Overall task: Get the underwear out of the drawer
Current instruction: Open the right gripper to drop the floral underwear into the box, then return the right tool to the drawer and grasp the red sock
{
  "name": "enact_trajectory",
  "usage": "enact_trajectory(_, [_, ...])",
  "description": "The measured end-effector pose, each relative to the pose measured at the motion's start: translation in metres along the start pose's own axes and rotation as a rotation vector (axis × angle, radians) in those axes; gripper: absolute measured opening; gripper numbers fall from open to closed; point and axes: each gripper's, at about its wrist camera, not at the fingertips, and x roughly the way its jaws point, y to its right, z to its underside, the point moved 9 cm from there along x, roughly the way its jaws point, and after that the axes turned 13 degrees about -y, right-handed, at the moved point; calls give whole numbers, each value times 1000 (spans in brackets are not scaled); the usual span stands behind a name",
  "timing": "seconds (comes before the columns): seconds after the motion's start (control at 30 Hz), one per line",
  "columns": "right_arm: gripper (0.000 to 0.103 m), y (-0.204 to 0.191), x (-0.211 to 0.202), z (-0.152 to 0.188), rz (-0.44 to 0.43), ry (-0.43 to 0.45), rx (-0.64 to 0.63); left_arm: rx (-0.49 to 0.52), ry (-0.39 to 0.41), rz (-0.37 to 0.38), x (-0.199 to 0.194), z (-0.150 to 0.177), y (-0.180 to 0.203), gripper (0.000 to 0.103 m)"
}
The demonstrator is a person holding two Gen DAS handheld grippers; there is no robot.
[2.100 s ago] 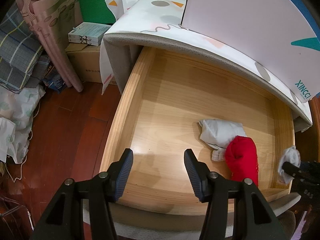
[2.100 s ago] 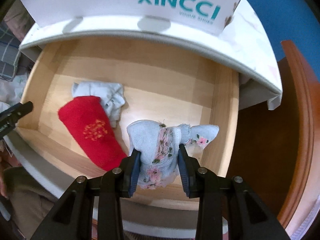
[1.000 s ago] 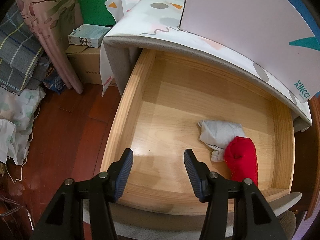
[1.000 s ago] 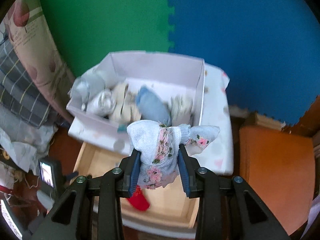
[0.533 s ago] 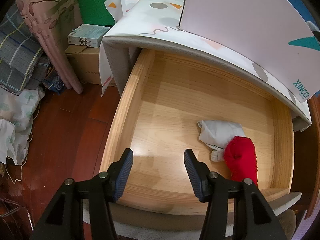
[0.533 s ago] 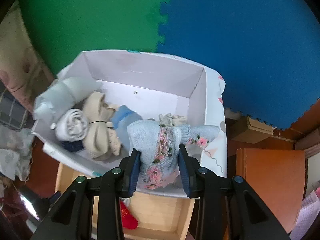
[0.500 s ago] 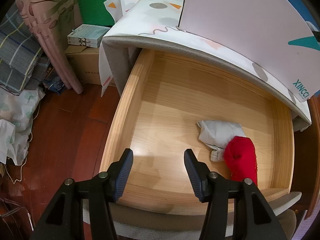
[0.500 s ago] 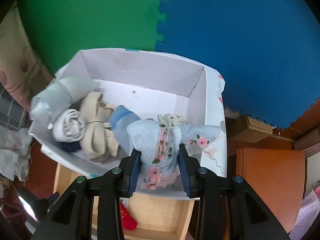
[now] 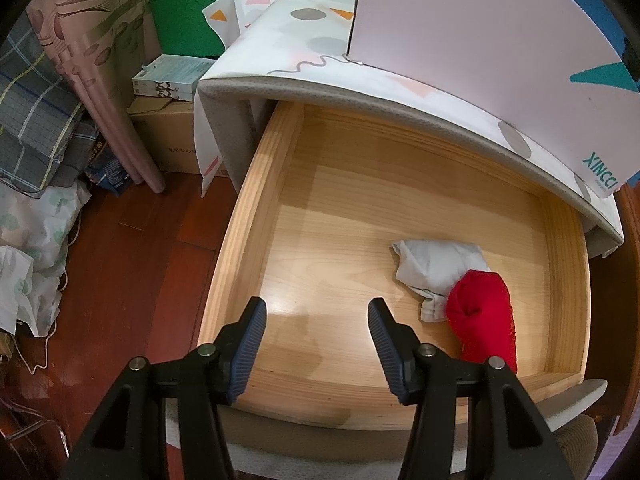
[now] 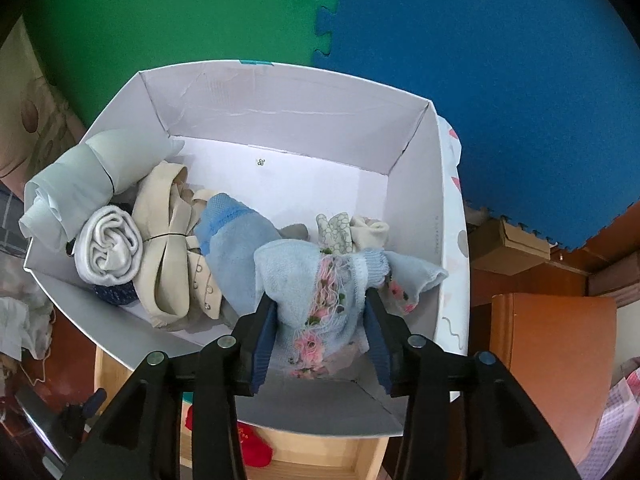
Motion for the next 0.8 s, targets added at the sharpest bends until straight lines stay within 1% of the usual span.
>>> enact_trajectory(0.03, [48,0,-2,0,-7,5,2,0,-1,-1,0,0,0,54])
enact_trajectory(0.17, [51,1,-16,4,-20,22,-3,0,1,-3,0,1,0,54])
enact_trajectory(0.23, [55,0,-23,6,-27,29,-5,0,4,-5,-1,2,0,54])
enact_trajectory(0.43, [55,-4,-53,20,-77,67,-32,-2,4,-7,-1,3,-1,54])
enact_trajectory(0.53, [55,-10,-63,37,-81,64,-82,0,3,-7,-2,3,-2,54])
enact_trajectory(0.63, [55,-17,-69,64,-78,53,-148,-2,-2,-2,-1,3,-3,54])
enact_trajectory(0.73, [55,-28,-64,97,-110,15,-216,-4,-4,-2,0,2,-3,54])
enact_trajectory(0.8, [55,-35,-55,115,-113,-19,-254,-3,-4,-5,0,2,-4,54])
